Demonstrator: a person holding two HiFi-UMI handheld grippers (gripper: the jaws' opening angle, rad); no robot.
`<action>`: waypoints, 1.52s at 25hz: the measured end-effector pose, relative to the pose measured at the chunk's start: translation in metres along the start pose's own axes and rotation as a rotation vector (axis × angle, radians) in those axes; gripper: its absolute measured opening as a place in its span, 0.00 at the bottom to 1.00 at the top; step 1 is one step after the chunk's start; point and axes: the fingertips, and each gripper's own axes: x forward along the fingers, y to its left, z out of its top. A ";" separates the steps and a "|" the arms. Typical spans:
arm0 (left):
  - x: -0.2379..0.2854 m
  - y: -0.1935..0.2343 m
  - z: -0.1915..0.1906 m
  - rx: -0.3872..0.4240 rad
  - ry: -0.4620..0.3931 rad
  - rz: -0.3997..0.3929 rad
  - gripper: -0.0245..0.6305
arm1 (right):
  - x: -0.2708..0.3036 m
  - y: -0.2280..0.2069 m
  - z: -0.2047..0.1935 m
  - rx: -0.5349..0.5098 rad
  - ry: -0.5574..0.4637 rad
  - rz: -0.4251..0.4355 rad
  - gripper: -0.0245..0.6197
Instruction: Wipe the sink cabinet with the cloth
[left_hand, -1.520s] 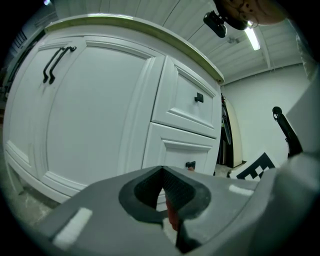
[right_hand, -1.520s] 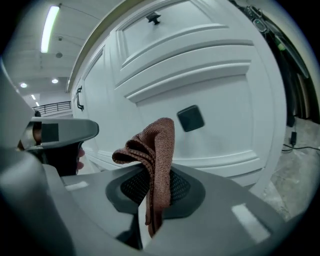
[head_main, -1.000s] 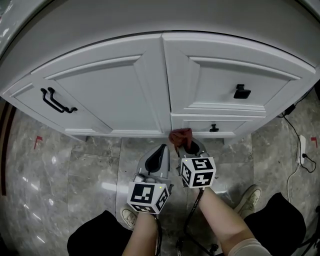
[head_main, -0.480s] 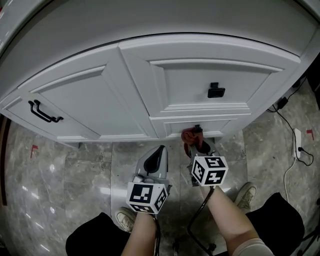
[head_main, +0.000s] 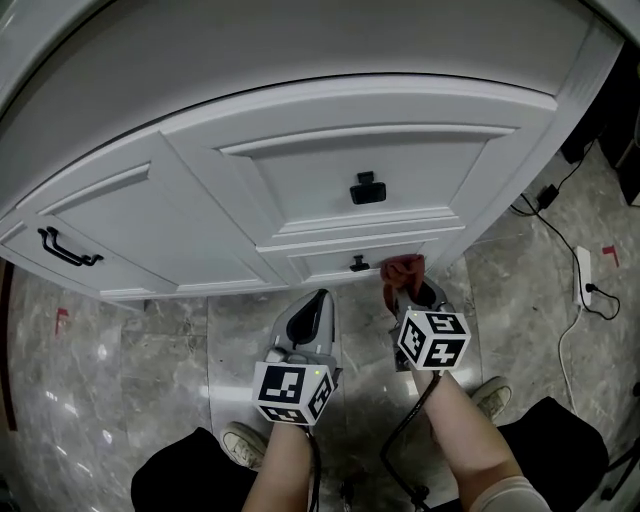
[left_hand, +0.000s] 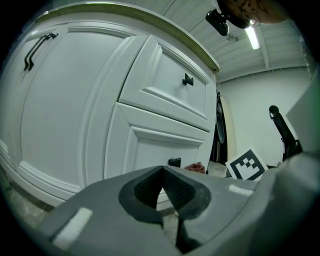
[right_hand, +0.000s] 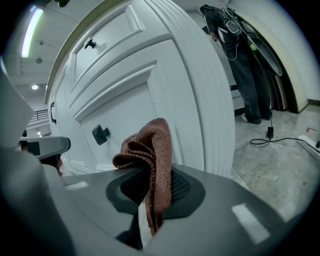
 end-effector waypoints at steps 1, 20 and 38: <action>0.002 -0.002 0.001 -0.002 -0.001 -0.001 0.04 | -0.002 -0.006 0.001 0.003 0.000 -0.009 0.16; -0.015 -0.037 0.026 0.054 -0.028 -0.048 0.04 | -0.066 -0.015 0.035 -0.087 -0.087 -0.073 0.16; -0.198 -0.110 0.135 0.190 -0.277 -0.027 0.04 | -0.260 0.119 0.094 -0.281 -0.396 0.017 0.16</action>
